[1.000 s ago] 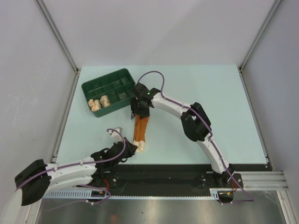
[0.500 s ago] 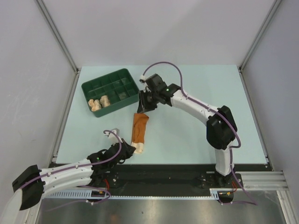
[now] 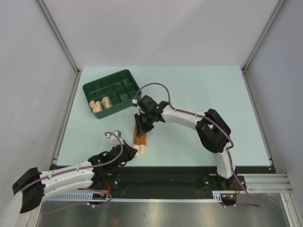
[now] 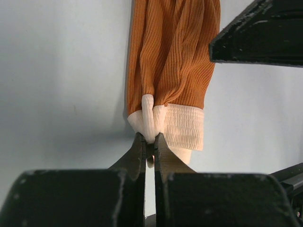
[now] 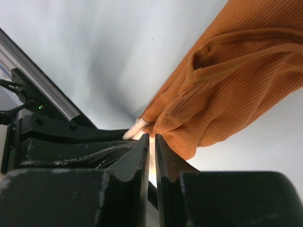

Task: Roll the underwear
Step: Roll the underwear to the center of the board.

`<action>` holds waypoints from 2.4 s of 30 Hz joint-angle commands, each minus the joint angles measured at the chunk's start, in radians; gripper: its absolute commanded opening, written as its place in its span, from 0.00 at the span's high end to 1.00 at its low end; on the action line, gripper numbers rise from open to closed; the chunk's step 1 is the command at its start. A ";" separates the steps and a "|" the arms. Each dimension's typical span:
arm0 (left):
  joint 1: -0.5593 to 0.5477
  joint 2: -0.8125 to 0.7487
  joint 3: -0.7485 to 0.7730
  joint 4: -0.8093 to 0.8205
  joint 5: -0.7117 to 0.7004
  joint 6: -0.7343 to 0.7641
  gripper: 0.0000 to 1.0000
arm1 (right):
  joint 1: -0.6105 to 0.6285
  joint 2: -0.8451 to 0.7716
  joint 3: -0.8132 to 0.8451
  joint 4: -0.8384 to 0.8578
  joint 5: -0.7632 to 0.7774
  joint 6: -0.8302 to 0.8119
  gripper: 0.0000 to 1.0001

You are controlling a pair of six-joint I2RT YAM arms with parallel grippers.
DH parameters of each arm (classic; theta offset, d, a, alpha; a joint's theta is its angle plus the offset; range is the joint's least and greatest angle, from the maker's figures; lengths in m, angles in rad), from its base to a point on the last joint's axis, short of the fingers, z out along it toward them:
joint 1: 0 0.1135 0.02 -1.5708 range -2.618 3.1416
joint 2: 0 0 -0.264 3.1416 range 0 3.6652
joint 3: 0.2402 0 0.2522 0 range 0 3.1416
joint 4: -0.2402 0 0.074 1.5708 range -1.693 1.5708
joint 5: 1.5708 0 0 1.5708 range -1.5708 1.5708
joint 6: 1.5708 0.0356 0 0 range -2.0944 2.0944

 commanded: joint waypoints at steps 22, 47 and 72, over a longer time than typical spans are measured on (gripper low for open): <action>0.004 0.022 -0.022 -0.056 0.025 0.002 1.00 | 0.019 0.177 0.111 0.066 0.030 0.020 0.89; 0.332 -0.001 0.218 -0.298 0.500 0.309 1.00 | -0.079 -0.413 -0.285 0.224 0.099 -0.358 0.35; 0.665 0.180 0.321 -0.373 0.921 0.468 1.00 | 0.449 -0.360 -0.523 0.612 0.487 -0.573 0.32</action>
